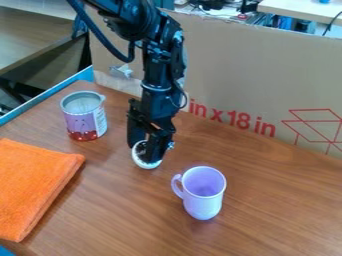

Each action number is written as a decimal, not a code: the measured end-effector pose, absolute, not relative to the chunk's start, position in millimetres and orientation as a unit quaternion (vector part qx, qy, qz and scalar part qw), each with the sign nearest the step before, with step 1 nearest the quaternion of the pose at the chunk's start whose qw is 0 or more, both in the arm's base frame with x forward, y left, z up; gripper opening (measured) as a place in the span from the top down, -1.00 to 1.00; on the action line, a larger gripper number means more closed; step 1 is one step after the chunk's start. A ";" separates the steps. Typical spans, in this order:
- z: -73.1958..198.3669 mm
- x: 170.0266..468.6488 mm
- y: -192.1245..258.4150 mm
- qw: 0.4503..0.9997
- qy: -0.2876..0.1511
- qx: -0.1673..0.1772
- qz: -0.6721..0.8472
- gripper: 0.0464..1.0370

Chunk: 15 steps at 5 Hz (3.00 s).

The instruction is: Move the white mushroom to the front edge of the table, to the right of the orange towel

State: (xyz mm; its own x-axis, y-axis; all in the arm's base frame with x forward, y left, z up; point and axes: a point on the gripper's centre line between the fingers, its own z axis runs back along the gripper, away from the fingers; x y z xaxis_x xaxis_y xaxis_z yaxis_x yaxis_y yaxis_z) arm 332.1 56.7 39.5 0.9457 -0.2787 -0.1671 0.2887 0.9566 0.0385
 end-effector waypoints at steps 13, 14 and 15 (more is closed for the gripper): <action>32.9 170.6 39.3 0.967 0.126 -0.106 -0.195 -0.90; 54.8 175.9 33.6 0.969 0.089 -0.112 -0.201 -0.91; 75.3 180.9 28.5 0.970 0.063 -0.099 -0.212 -0.92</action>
